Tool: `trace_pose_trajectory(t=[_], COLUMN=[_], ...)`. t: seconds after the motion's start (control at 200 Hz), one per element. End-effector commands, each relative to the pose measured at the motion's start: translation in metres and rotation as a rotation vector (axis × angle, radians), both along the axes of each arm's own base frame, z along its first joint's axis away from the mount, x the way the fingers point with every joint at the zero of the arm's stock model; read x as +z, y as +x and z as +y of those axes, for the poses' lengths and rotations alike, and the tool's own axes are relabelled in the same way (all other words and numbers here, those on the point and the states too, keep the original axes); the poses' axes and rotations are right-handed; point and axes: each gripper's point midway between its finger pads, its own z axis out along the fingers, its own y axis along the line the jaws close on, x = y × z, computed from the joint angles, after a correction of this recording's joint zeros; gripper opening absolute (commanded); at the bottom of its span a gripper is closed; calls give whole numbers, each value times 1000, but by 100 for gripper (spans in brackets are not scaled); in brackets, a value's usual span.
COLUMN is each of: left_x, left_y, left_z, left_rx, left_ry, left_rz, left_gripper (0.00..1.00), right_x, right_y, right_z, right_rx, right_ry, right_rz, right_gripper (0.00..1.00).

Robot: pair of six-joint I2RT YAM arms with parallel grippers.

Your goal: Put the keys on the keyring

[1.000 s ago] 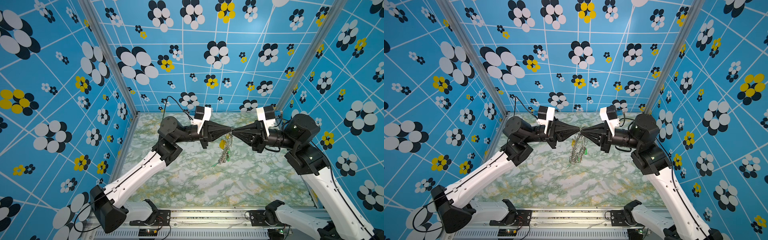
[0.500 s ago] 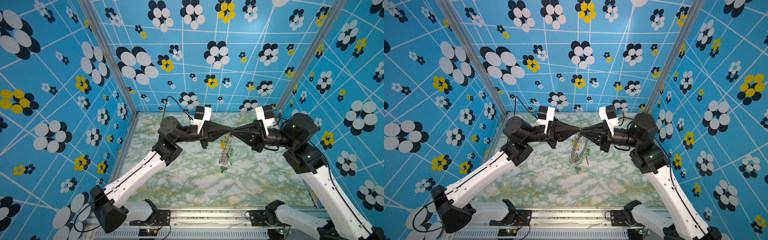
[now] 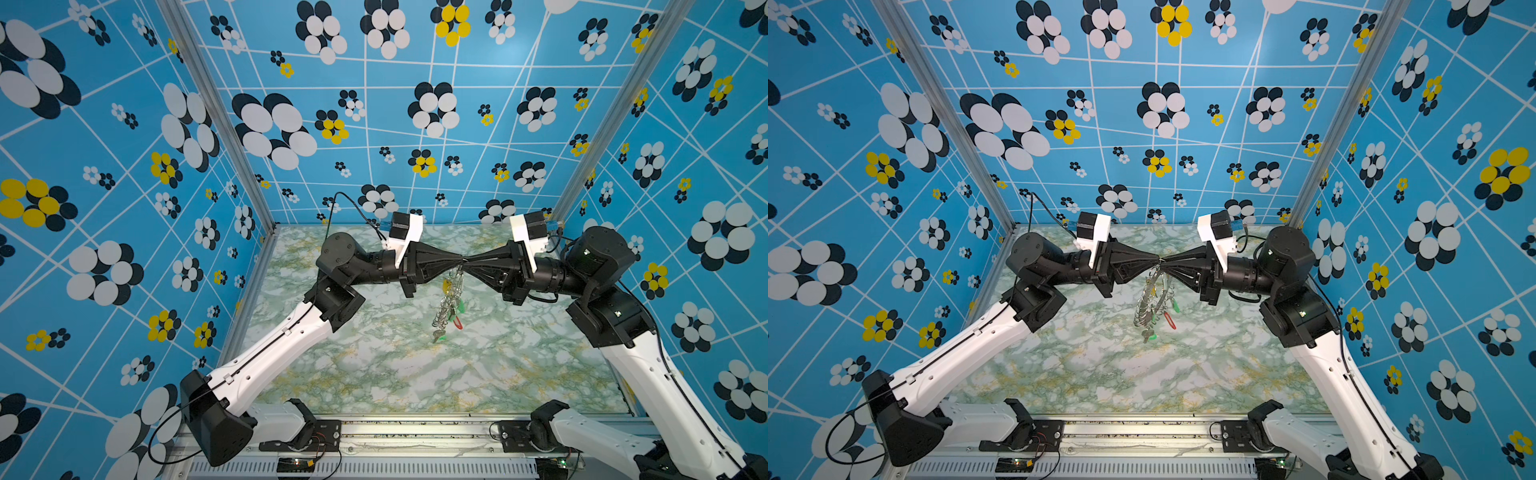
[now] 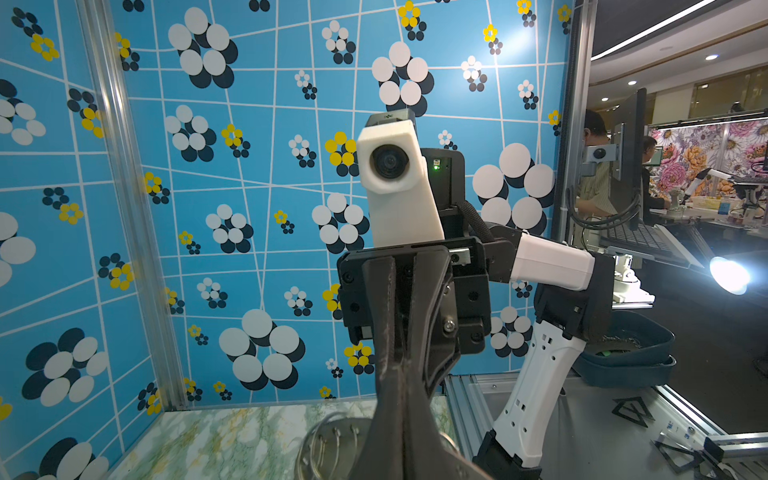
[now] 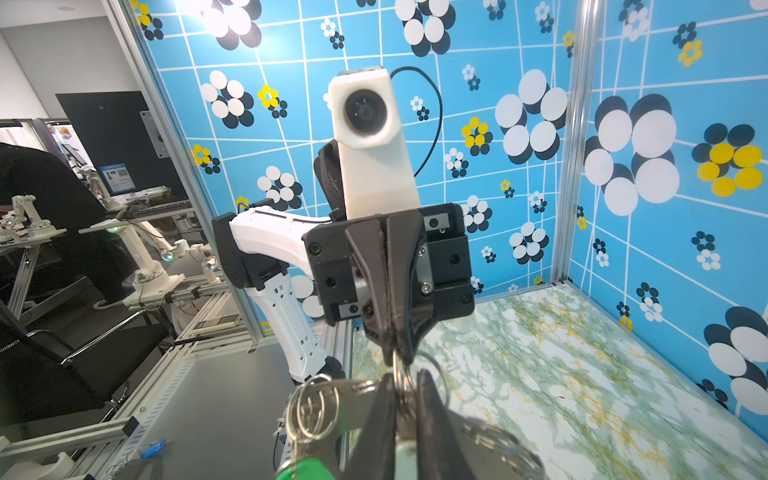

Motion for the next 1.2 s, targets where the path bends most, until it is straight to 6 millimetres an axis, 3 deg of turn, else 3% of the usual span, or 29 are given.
trace_pose_trajectory(t=[0.0, 0.15, 0.37, 0.58, 0.775, 0.885, 0.98, 1.1, 1.194], left_x=[19, 19, 19, 15, -1, -13, -24, -39, -50], left_y=[-8, -8, -8, -6, -1, 2, 3, -1, -4], left_z=[7, 6, 7, 5, 2, 4, 9, 12, 13], left_rx=[-11, -14, -13, -11, 15, 45, 72, 77, 77], left_ry=[-59, -59, -57, -43, 19, 78, 144, 281, 377], left_rz=[-63, -63, -62, -55, -20, 6, 30, 63, 82], left_gripper=[0, 0, 0, 0, 0, 31, 50, 58, 58], right_x=[-15, -14, -13, -8, -8, -15, -24, -37, -47], right_y=[5, 5, 5, 2, -2, -3, -4, -5, -5], right_z=[0, 0, -1, -2, -7, -11, -14, -16, -17], right_rx=[-19, -22, -24, -29, -54, -74, -88, -93, -101], right_ry=[-35, -34, -31, -25, -63, -108, -162, -236, -292], right_rz=[45, 37, 30, 16, 6, 13, 30, 61, 69], right_gripper=[15, 16, 0, 0, 0, 0, 0, 0, 0])
